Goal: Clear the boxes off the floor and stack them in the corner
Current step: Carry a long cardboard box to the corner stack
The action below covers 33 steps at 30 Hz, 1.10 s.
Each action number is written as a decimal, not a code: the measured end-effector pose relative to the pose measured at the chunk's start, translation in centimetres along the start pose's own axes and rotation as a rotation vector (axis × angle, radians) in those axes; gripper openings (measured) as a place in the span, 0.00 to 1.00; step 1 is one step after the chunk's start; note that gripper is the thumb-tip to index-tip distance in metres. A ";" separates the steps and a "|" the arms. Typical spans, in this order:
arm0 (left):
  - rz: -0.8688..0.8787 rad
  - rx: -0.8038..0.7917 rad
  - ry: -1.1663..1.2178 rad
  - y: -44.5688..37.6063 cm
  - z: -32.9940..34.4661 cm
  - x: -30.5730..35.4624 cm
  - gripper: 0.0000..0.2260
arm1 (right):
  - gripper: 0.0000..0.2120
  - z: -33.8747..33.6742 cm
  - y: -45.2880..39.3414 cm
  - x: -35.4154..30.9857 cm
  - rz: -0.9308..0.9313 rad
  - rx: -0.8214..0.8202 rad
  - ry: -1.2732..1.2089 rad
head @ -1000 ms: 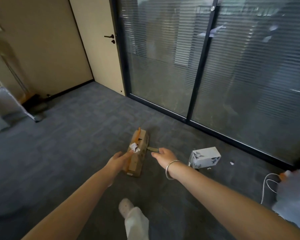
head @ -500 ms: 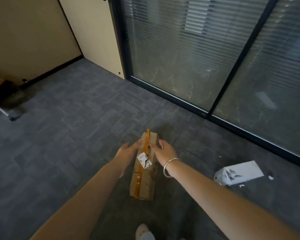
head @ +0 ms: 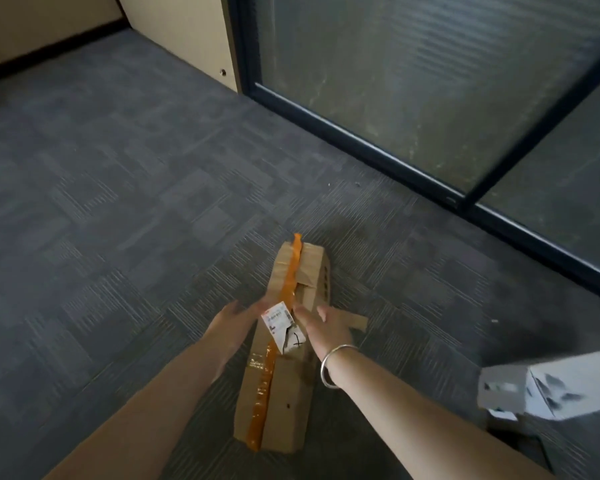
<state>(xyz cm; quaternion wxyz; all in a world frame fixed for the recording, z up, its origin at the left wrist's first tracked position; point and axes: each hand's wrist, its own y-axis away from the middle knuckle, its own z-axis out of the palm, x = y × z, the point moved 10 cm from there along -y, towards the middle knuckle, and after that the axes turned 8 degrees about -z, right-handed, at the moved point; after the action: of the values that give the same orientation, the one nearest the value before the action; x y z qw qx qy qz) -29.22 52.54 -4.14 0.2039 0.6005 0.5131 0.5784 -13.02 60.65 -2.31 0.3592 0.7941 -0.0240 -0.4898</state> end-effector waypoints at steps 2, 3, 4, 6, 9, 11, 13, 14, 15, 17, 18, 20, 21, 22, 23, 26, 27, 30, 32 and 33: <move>-0.028 0.026 -0.011 -4.8 1.0 -2.6 0.38 | 0.24 1.3 -4.0 4.5 0.038 0.012 0.027; -0.038 0.038 -0.021 -6.2 1.3 -3.3 0.35 | 0.26 1.5 -5.5 6.3 0.058 0.033 0.039; -0.040 0.034 -0.024 -8.0 1.9 -4.5 0.34 | 0.28 1.9 -7.0 8.5 0.070 0.048 0.037; -0.073 0.015 -0.026 -11.6 3.2 -7.4 0.36 | 0.33 3.0 -9.6 13.1 0.120 0.066 0.043; -0.112 0.011 0.009 -15.2 4.5 -11.0 0.42 | 0.36 4.2 -12.8 18.5 0.174 0.066 0.067; -0.143 0.044 0.023 -17.8 5.0 -13.7 0.45 | 0.33 5.6 -14.5 22.3 0.204 0.064 0.057; -0.150 0.070 0.041 -20.1 5.2 -15.2 0.48 | 0.30 7.1 -16.0 25.1 0.223 0.053 0.017; -0.159 0.077 0.050 -21.4 5.3 -16.1 0.49 | 0.30 7.9 -16.7 26.5 0.231 0.048 -0.001; -0.166 0.084 0.044 -22.2 5.3 -16.8 0.49 | 0.33 8.8 -17.2 27.5 0.238 0.045 -0.012; -0.158 0.094 0.042 -23.3 5.5 -17.6 0.49 | 0.40 9.9 -17.8 29.0 0.250 0.043 -0.041; -0.159 0.104 0.036 -23.8 5.6 -18.0 0.48 | 0.44 10.5 -18.0 29.7 0.261 0.033 -0.046; -0.173 0.104 0.028 -24.8 6.2 -19.0 0.48 | 0.53 11.5 -18.4 30.7 0.273 -0.005 -0.008; -0.181 0.091 0.036 -25.0 6.6 -19.3 0.47 | 0.56 12.0 -18.4 31.0 0.281 -0.024 0.012; -0.186 0.080 0.042 -25.2 7.0 -19.6 0.46 | 0.58 12.2 -18.5 31.3 0.288 -0.033 0.040; -0.194 0.068 0.042 -25.1 7.3 -19.7 0.45 | 0.58 12.3 -18.6 31.5 0.290 -0.026 0.066; -0.203 0.077 0.032 -24.6 7.3 -19.3 0.44 | 0.56 11.5 -18.6 31.4 0.292 -0.012 0.122; -0.209 0.075 0.016 -24.1 7.1 -19.0 0.45 | 0.55 11.1 -18.3 30.9 0.292 -0.018 0.116; -0.187 0.064 0.011 -21.8 6.4 -16.8 0.44 | 0.50 9.6 -16.9 28.1 0.250 -0.026 0.084; -0.177 0.063 0.034 -19.2 5.8 -14.6 0.44 | 0.46 8.5 -15.4 25.2 0.224 -0.015 0.114; -0.171 0.061 0.044 -16.8 5.2 -12.3 0.43 | 0.42 7.1 -14.1 22.2 0.214 0.004 0.128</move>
<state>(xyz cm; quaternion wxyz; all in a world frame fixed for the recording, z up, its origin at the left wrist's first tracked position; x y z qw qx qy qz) -28.52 50.48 -25.50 0.2229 0.5477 0.5840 0.5561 -11.54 58.52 -29.45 0.4088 0.8172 -0.0866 -0.3970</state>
